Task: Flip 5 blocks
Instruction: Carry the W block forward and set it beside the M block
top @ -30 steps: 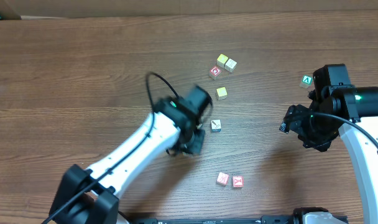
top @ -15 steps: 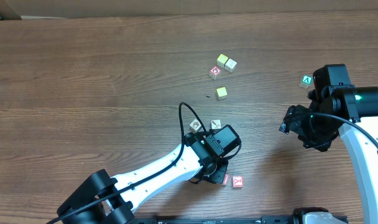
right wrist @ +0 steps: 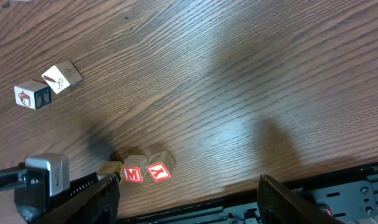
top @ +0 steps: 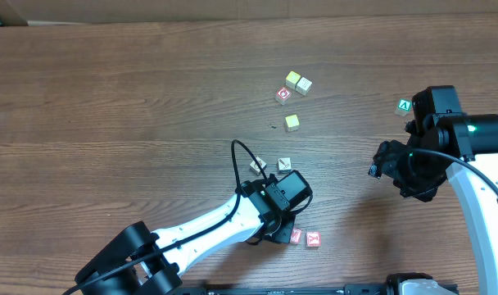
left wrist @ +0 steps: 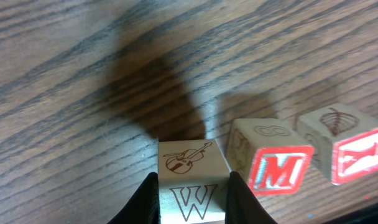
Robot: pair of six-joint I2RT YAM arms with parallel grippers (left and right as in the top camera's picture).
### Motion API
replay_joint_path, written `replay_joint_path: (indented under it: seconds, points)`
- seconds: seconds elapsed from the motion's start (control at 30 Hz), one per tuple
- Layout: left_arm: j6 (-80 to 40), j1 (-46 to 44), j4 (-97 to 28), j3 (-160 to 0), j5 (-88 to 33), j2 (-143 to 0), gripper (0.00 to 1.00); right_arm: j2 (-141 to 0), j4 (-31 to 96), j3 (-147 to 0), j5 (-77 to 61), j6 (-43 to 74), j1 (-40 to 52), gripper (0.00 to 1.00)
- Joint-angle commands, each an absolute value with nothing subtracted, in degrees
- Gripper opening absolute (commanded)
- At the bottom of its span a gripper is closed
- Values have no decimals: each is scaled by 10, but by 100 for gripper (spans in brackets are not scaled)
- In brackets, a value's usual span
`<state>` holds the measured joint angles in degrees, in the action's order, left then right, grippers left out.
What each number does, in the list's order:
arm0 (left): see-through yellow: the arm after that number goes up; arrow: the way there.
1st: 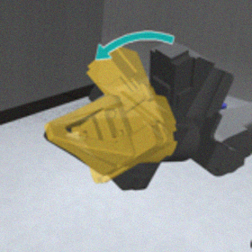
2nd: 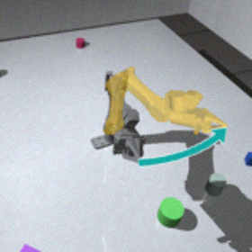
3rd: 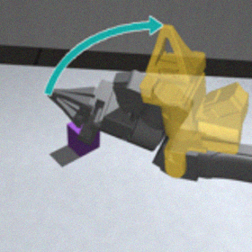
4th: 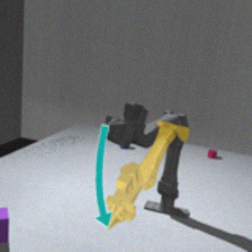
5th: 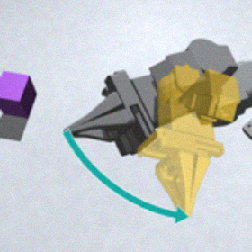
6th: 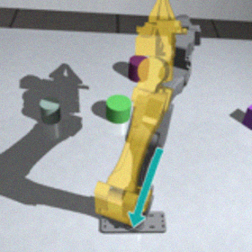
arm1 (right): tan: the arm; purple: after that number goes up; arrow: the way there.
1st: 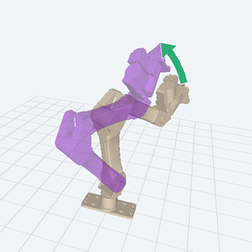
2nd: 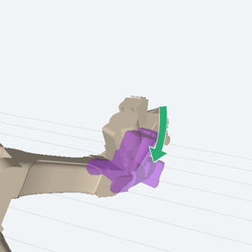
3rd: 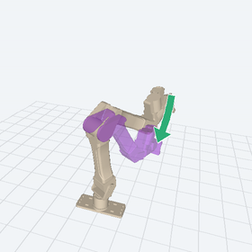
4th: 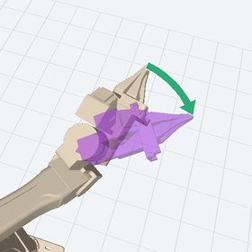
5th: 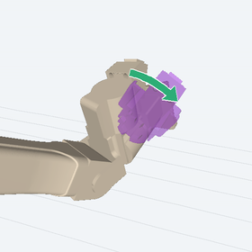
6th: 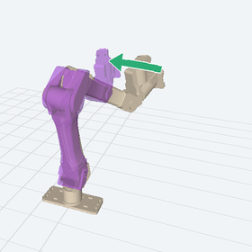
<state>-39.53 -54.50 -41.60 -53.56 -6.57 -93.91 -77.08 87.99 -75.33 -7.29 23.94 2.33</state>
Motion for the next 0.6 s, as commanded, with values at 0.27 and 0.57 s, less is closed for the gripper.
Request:
replay_joint_path:
  seconds: [0.27,0.57]
  points:
    - [-403,-544,-388,-517,-65,-941,22,-759,883,-770,-78,240,22,72]
    - [-403,-544,-389,-517,-76,-941,21,-759,884,-770,-78,240,22,73]
